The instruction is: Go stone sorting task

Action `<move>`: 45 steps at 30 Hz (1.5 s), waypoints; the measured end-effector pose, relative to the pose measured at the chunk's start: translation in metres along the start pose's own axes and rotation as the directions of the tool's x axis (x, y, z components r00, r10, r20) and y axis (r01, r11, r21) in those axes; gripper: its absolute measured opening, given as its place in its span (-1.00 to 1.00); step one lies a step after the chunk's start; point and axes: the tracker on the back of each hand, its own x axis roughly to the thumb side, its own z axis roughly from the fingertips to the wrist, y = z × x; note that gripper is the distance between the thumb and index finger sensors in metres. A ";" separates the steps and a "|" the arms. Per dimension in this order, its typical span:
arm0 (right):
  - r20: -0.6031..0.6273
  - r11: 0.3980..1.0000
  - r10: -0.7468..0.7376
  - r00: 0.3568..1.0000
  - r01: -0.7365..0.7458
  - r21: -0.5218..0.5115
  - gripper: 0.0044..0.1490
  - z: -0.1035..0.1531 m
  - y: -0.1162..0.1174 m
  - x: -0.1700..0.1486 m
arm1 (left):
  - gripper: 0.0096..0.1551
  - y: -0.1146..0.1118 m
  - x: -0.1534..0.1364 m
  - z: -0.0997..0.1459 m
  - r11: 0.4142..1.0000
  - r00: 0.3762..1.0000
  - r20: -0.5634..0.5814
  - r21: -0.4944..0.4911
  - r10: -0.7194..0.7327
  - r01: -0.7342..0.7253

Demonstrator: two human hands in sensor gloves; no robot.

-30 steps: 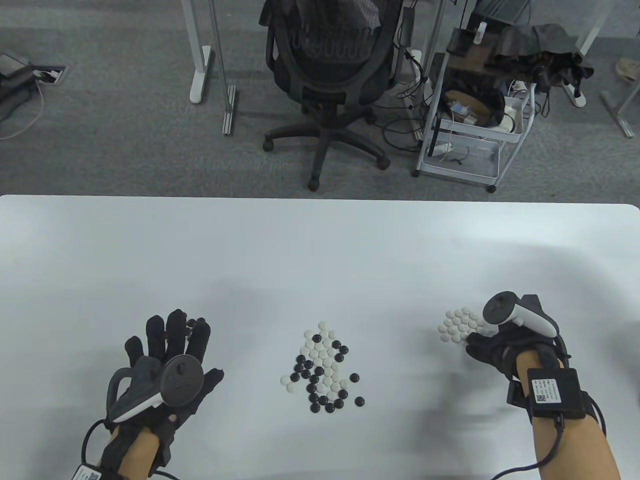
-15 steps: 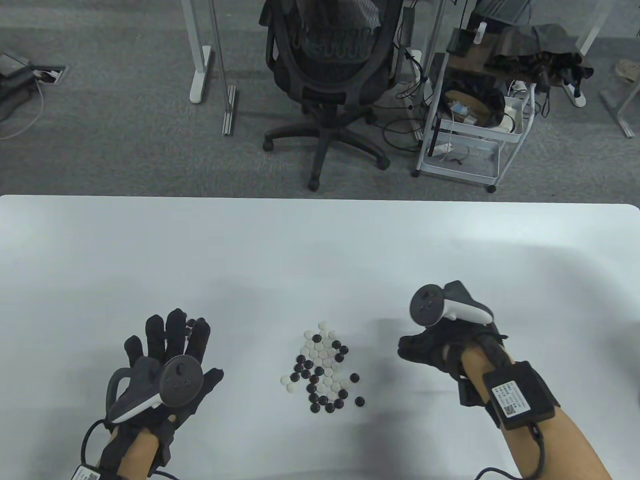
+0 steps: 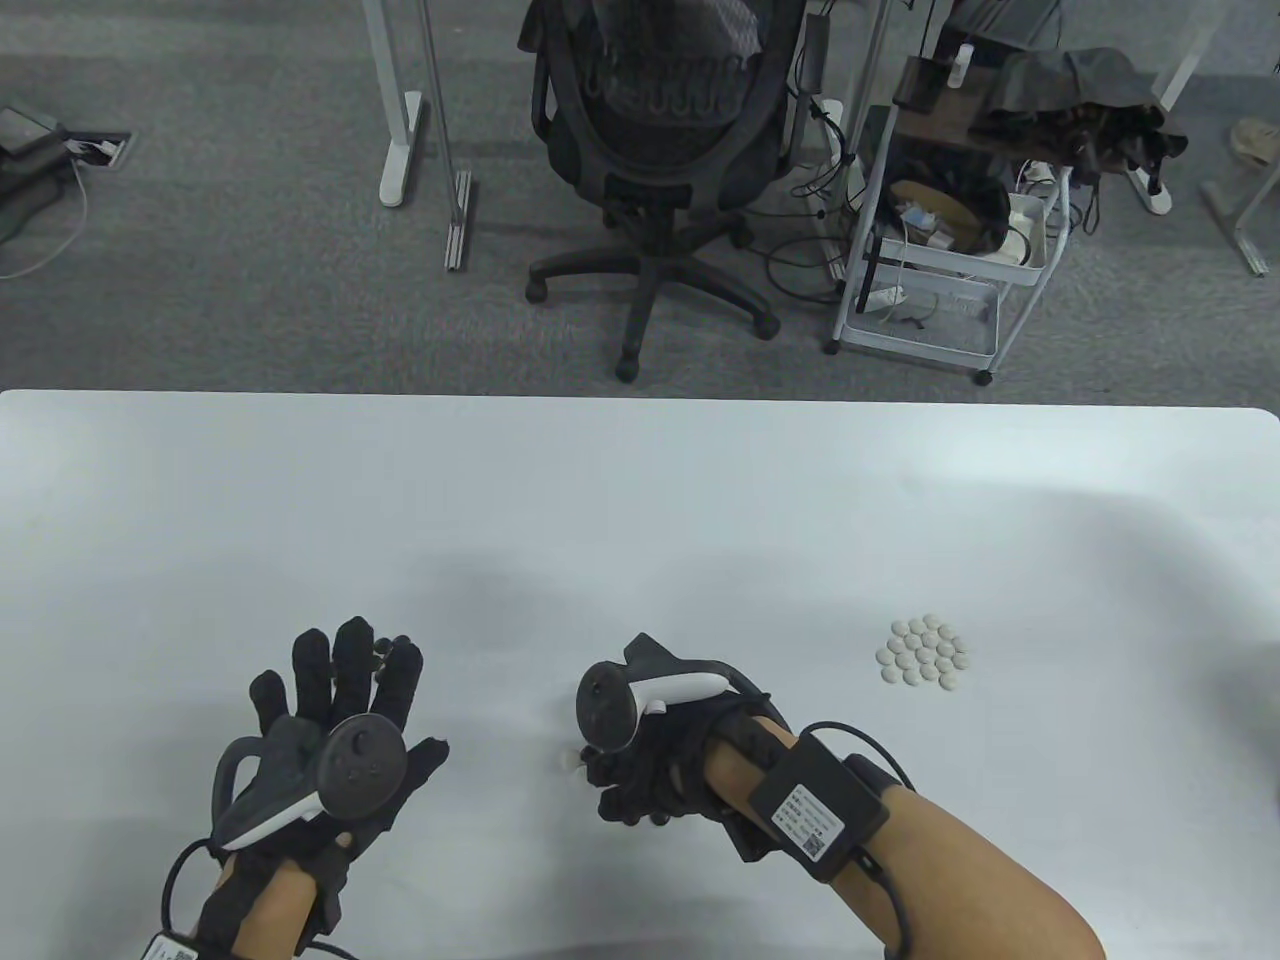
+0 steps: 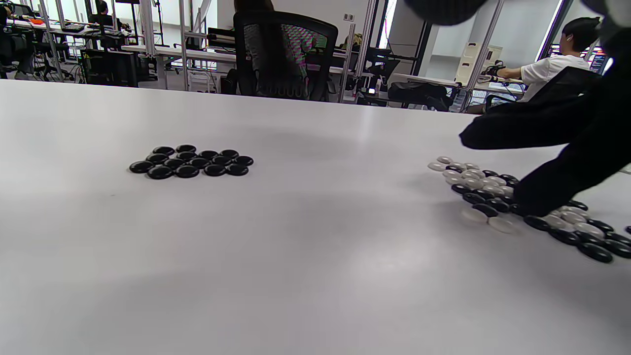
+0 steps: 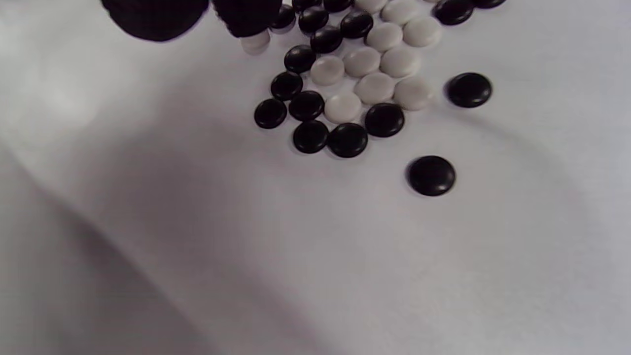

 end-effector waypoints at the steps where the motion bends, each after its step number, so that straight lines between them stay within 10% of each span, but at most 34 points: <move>1: -0.008 1.000 0.019 1.000 -0.019 0.013 -0.20 -0.007 0.001 0.003 | -0.07 0.000 0.000 0.000 1.000 1.000 0.002 0.003 0.000 0.000; 21: -0.017 0.990 0.122 0.992 -0.121 0.074 -0.30 0.040 0.060 -0.008 | -0.07 0.000 -0.001 0.002 1.000 1.000 0.007 0.018 -0.002 0.002; 30: -0.242 0.999 -0.004 0.970 0.014 0.040 -0.30 0.090 0.098 -0.095 | -0.07 0.001 0.000 0.002 1.000 1.000 0.000 0.015 -0.001 0.001; 45: -0.535 0.919 -0.387 0.751 0.363 -0.154 -0.25 0.125 0.106 -0.240 | -0.07 0.001 -0.001 0.001 1.000 1.000 -0.019 -0.006 0.003 -0.003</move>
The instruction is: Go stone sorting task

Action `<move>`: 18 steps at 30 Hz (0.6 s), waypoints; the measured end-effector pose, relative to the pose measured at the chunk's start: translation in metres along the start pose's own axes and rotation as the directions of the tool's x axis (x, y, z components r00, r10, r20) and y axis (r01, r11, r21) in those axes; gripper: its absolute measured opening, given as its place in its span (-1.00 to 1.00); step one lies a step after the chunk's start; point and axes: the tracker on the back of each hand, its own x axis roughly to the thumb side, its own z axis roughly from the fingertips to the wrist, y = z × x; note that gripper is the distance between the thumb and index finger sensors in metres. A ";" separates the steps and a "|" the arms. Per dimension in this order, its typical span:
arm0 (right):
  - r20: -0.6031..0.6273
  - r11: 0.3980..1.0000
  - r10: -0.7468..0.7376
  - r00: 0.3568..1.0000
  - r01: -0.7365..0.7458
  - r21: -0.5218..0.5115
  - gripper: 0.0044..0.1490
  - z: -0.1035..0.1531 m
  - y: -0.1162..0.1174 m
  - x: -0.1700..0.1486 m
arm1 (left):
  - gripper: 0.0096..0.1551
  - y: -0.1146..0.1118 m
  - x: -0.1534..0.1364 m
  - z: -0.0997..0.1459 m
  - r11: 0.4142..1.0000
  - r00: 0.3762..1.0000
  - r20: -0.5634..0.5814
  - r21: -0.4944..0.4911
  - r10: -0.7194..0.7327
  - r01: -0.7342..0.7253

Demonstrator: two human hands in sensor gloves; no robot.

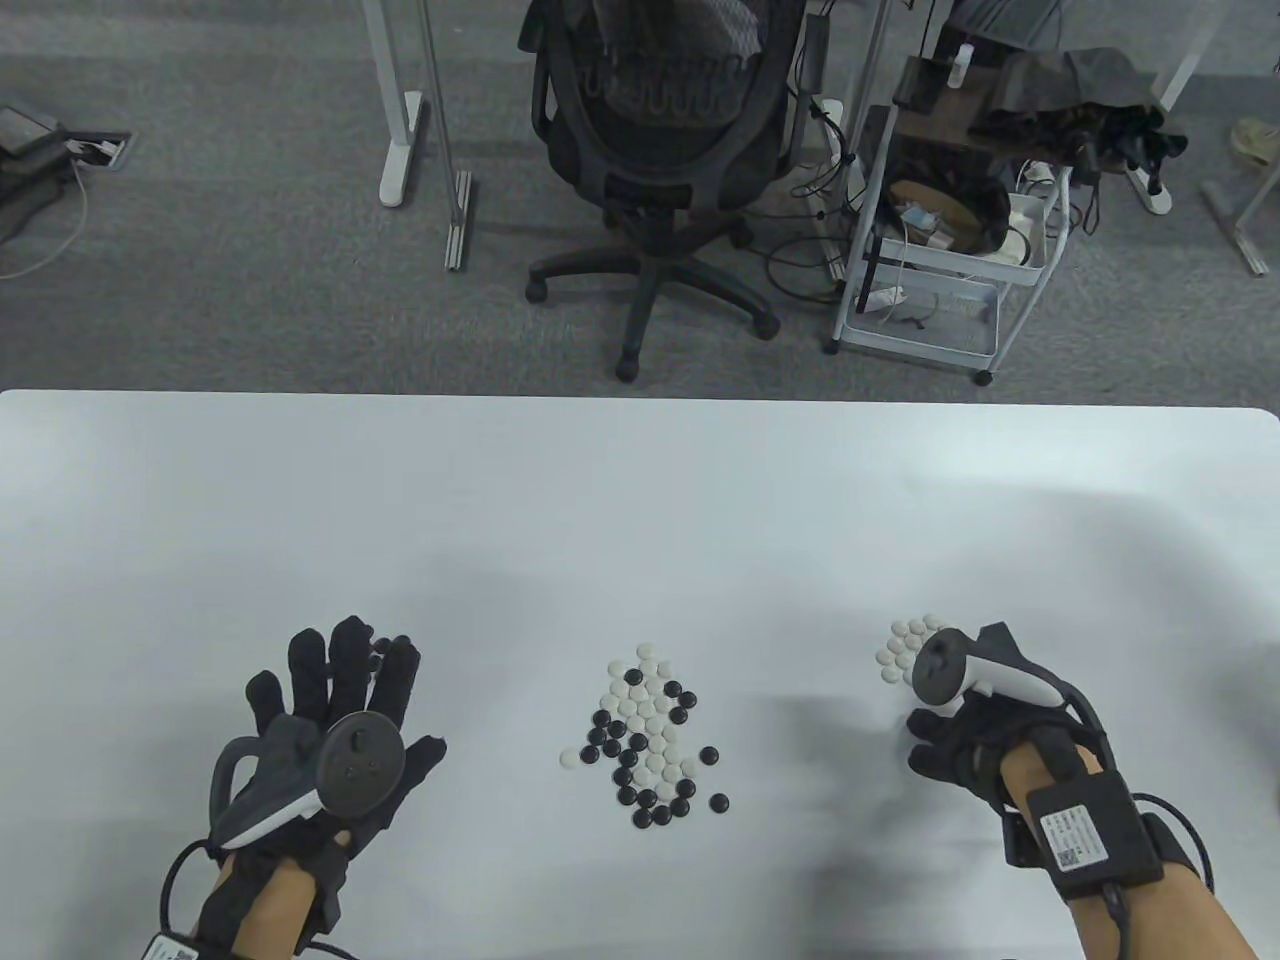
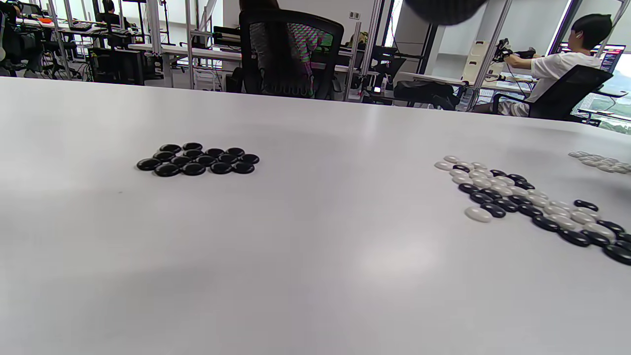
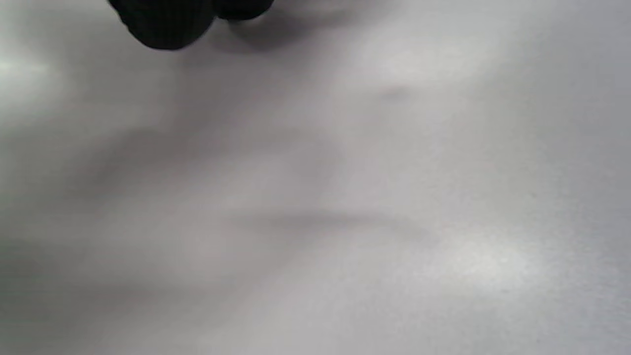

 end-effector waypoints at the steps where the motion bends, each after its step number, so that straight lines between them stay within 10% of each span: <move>1: -0.015 1.000 -0.017 1.000 0.017 -0.009 -0.26 -0.003 -0.004 -0.005 | -0.07 0.000 0.000 0.000 1.000 1.000 -0.001 0.000 0.000 0.000; 18: 0.073 0.986 -0.144 0.987 0.149 -0.069 -0.21 0.000 -0.043 0.011 | -0.07 0.001 -0.002 -0.001 1.000 1.000 -0.003 -0.008 0.007 -0.007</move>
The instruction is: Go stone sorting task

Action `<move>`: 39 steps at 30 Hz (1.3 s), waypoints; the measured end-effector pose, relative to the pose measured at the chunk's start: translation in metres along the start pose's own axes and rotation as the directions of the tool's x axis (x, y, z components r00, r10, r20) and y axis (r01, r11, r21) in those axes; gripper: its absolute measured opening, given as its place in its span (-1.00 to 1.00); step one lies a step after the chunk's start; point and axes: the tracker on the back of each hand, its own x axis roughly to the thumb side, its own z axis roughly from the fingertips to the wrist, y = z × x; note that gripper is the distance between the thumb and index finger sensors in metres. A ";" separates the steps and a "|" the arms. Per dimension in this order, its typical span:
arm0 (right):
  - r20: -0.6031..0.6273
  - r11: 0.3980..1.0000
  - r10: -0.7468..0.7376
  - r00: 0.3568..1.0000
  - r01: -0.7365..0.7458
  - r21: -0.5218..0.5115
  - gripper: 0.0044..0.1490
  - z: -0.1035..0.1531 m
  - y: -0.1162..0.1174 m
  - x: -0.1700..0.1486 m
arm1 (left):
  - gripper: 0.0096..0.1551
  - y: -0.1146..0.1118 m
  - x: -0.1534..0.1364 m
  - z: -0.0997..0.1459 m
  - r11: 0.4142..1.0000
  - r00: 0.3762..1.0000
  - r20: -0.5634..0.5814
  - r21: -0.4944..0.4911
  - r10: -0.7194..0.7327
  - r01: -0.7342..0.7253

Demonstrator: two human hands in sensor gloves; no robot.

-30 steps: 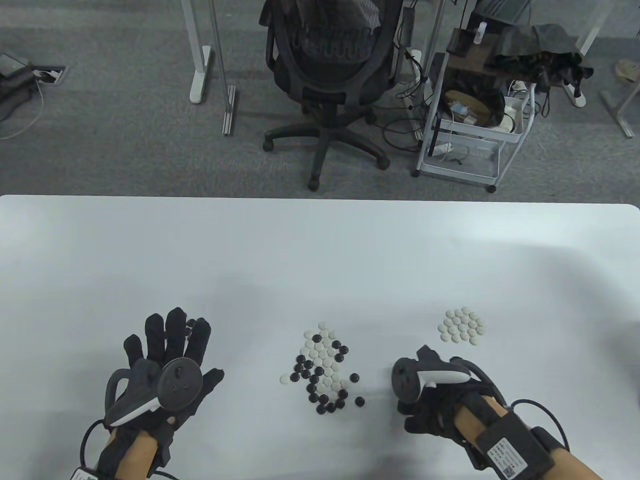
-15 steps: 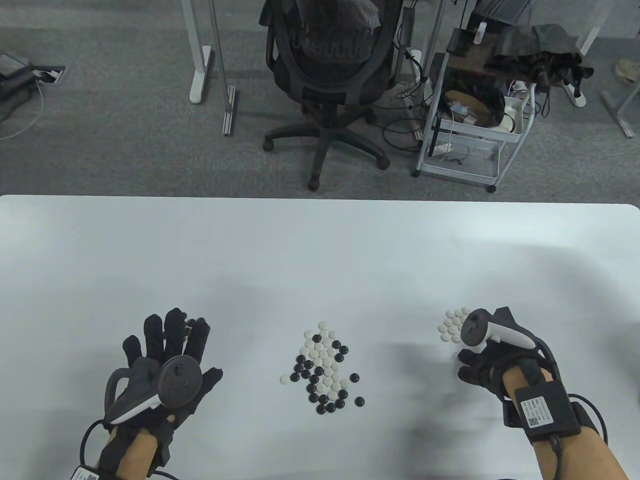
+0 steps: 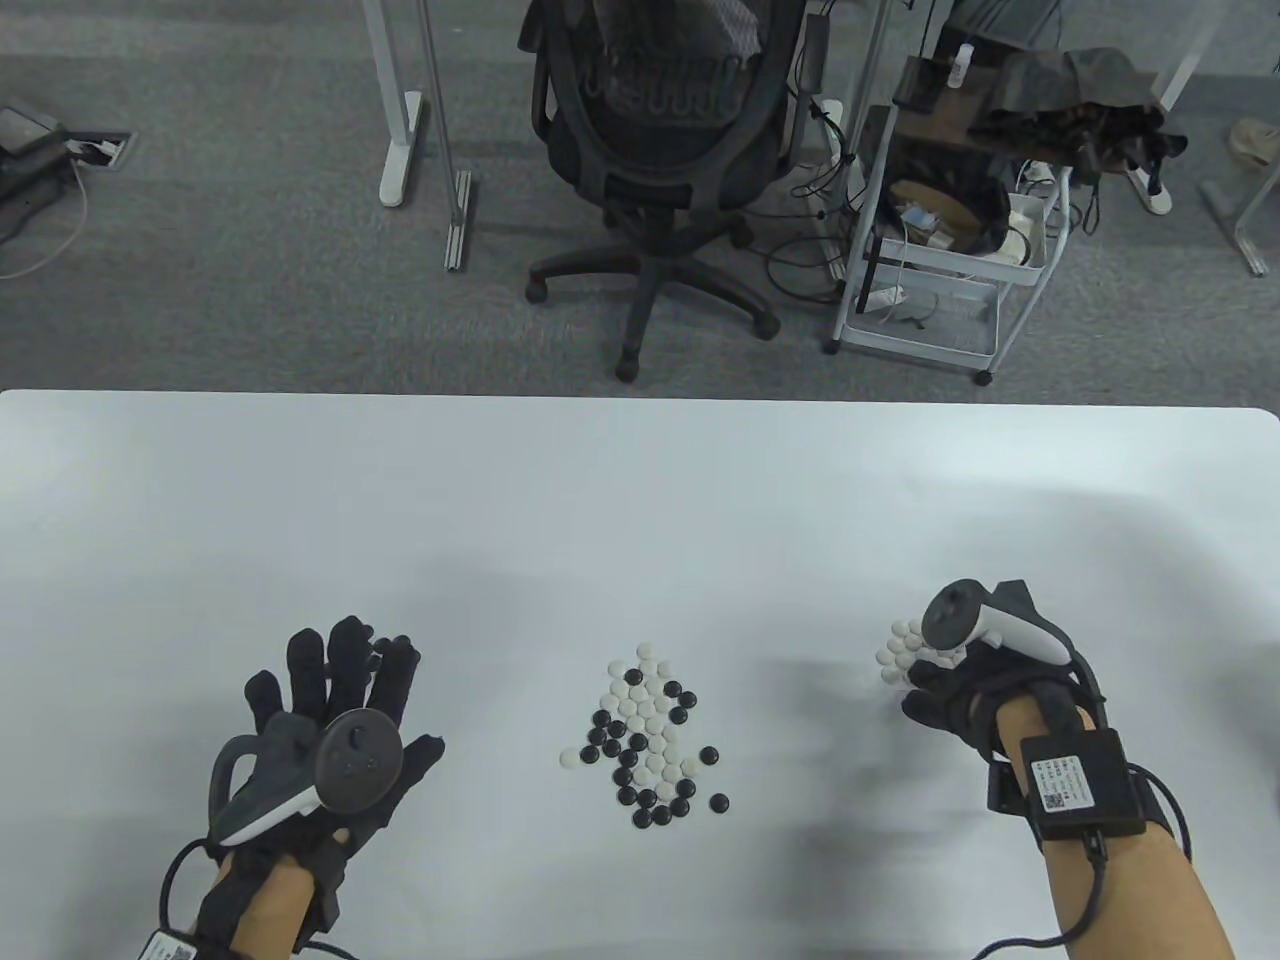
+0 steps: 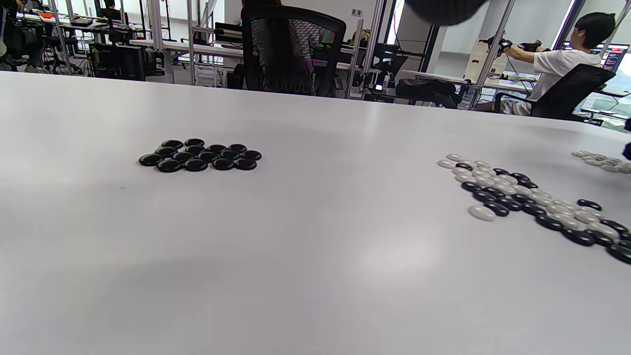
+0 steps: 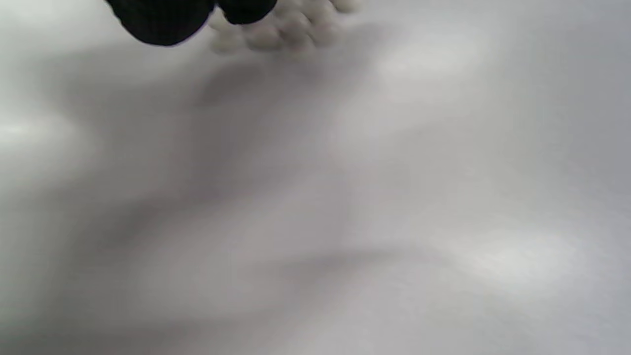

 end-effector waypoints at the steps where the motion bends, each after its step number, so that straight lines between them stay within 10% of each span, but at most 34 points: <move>1: 0.034 1.000 0.000 0.999 0.001 -0.014 -0.21 0.004 -0.005 0.010 | -0.07 0.000 0.000 0.000 1.000 1.000 -0.001 -0.001 -0.001 0.001; 12: 0.490 0.973 0.215 0.845 -0.230 -0.029 -0.25 0.030 0.028 0.183 | -0.07 0.000 0.002 0.000 1.000 1.000 0.002 0.003 -0.005 0.005; 21: 0.594 0.915 0.325 0.736 -0.403 -0.001 -0.25 0.016 0.080 0.277 | -0.07 0.000 0.001 0.001 1.000 1.000 0.007 0.011 -0.007 0.007; 32: 0.443 0.953 0.267 0.856 -0.304 0.012 -0.20 -0.034 0.051 0.316 | -0.07 0.001 0.001 0.003 1.000 1.000 0.013 0.020 0.000 -0.001; 39: 0.188 0.998 0.047 0.981 -0.052 0.020 -0.17 -0.077 -0.016 0.243 | -0.07 0.003 0.000 0.006 0.999 1.000 0.014 0.030 0.017 -0.017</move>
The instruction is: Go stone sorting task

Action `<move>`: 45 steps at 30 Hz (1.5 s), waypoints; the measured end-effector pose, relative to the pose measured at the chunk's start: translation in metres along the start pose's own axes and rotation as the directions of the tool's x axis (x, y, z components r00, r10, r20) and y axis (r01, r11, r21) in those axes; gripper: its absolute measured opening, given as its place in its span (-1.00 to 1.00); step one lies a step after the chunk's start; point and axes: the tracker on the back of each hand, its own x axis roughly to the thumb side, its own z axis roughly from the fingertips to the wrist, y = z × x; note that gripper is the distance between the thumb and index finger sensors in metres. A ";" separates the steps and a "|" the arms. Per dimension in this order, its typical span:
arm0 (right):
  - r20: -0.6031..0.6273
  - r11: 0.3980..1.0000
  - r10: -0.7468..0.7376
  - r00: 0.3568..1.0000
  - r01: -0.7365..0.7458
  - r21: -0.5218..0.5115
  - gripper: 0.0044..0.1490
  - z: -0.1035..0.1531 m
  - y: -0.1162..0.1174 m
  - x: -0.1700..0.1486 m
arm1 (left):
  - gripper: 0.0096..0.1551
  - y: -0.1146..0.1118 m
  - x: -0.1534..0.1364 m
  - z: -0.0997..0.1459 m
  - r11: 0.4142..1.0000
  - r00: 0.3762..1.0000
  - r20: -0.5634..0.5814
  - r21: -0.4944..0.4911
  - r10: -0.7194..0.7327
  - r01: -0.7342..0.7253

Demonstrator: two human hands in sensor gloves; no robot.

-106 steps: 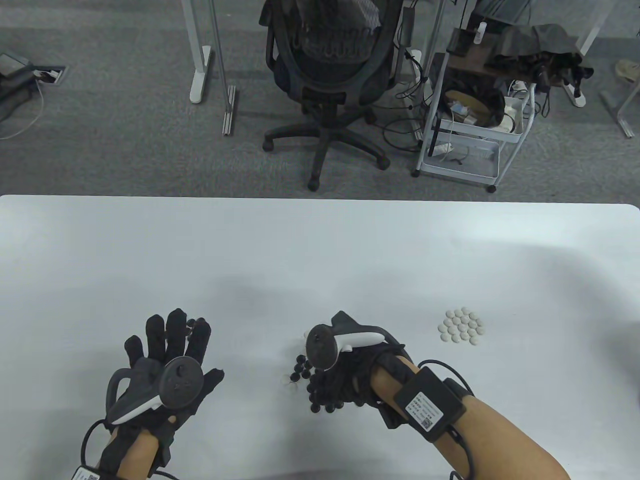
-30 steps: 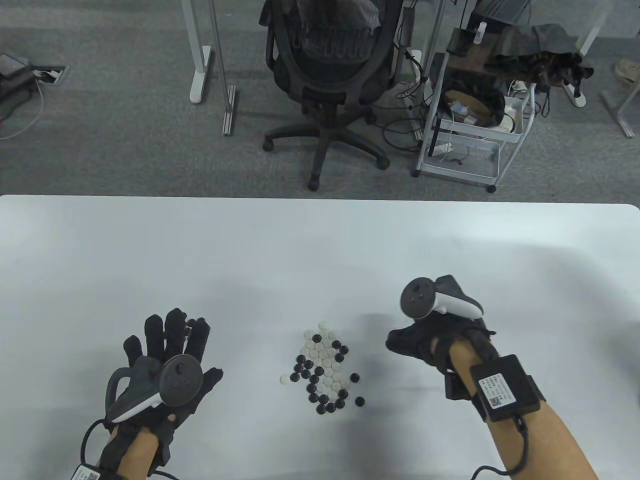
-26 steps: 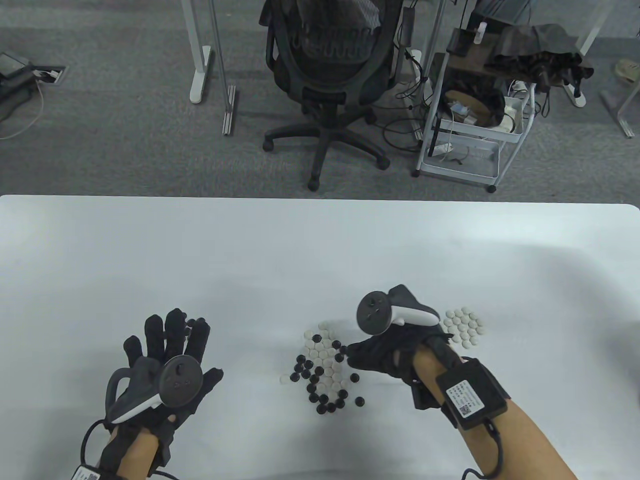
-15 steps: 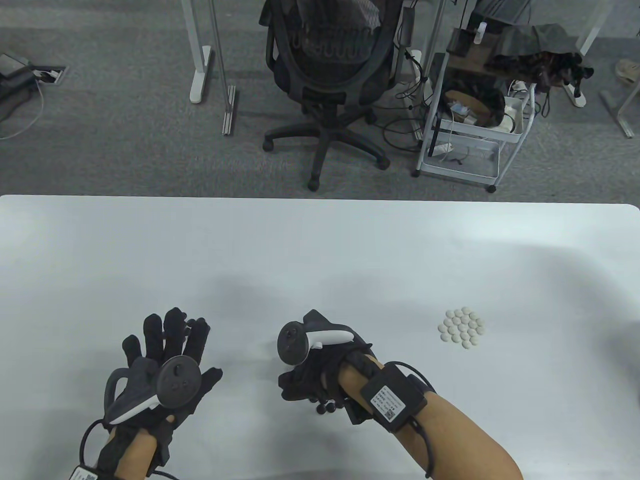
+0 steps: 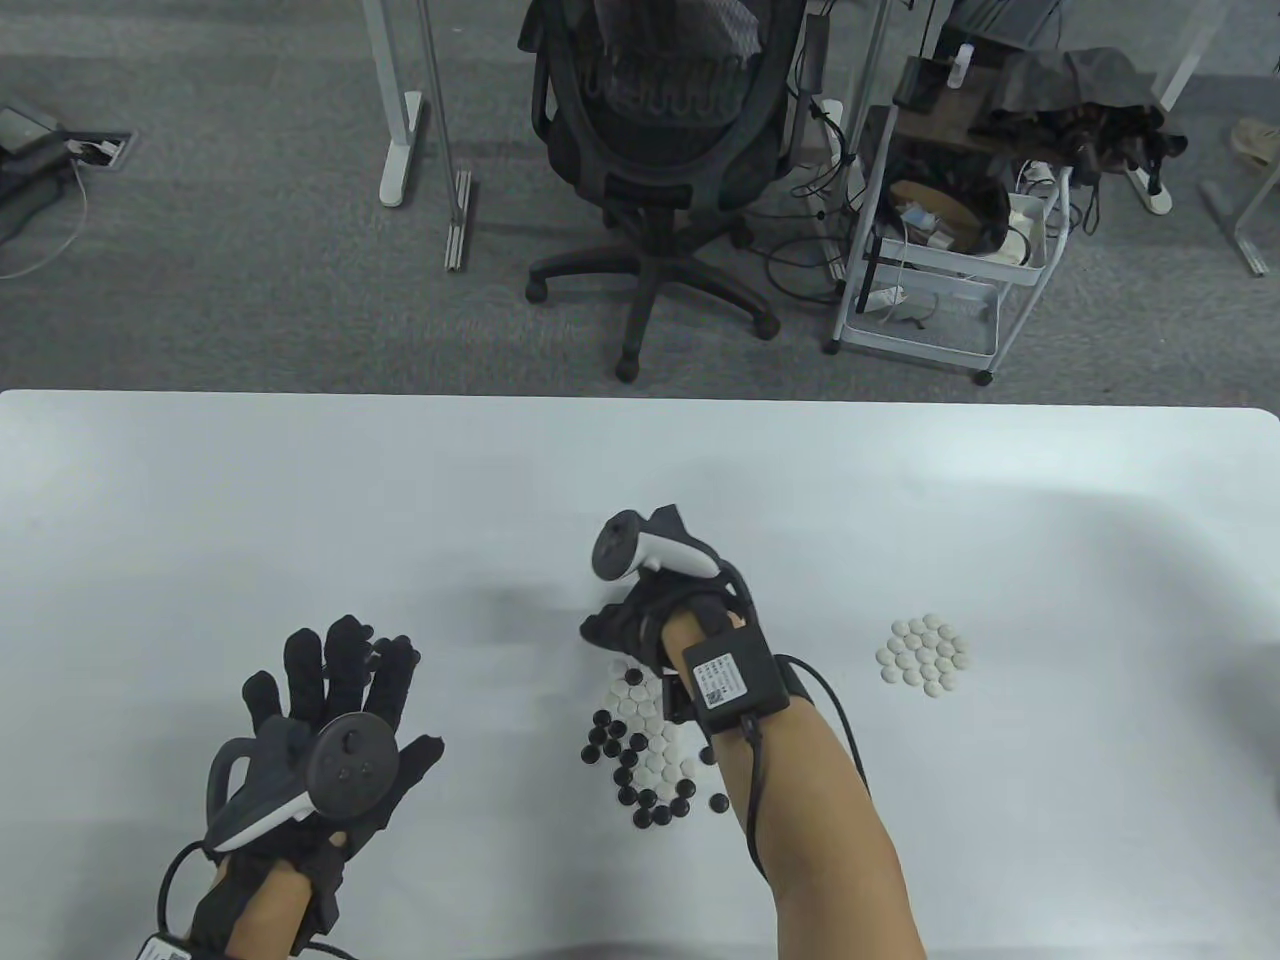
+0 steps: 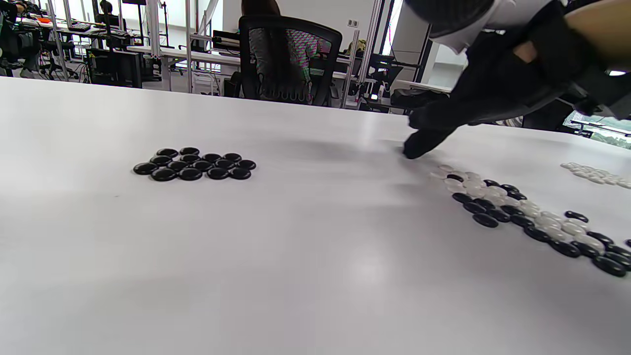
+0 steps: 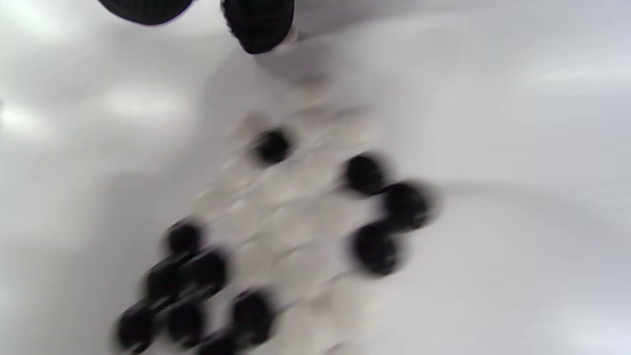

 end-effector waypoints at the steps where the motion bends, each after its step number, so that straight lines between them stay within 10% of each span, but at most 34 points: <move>1: -0.047 1.000 -0.019 0.999 0.020 0.004 -0.17 0.003 -0.006 -0.020 | -0.07 0.001 0.000 0.000 1.000 1.000 0.001 0.003 0.002 -0.002; 11: -0.220 0.991 -0.129 0.967 0.130 -0.008 -0.19 0.034 -0.014 -0.141 | -0.07 -0.002 -0.001 -0.004 1.000 1.000 -0.003 -0.015 -0.016 0.016; 29: -0.343 0.986 -0.165 0.925 0.152 -0.063 -0.18 0.055 -0.009 -0.204 | -0.07 -0.004 0.000 -0.006 0.999 1.000 -0.010 -0.032 -0.022 0.022; 37: -0.249 0.987 -0.155 0.956 0.141 -0.072 -0.19 0.063 -0.017 -0.183 | -0.07 -0.004 0.000 -0.006 0.999 1.000 -0.008 -0.028 -0.021 0.021; 45: 0.096 0.999 0.044 0.994 -0.044 -0.005 -0.21 0.067 -0.008 -0.074 | -0.07 -0.004 0.000 -0.007 0.999 1.000 -0.012 -0.037 -0.026 0.026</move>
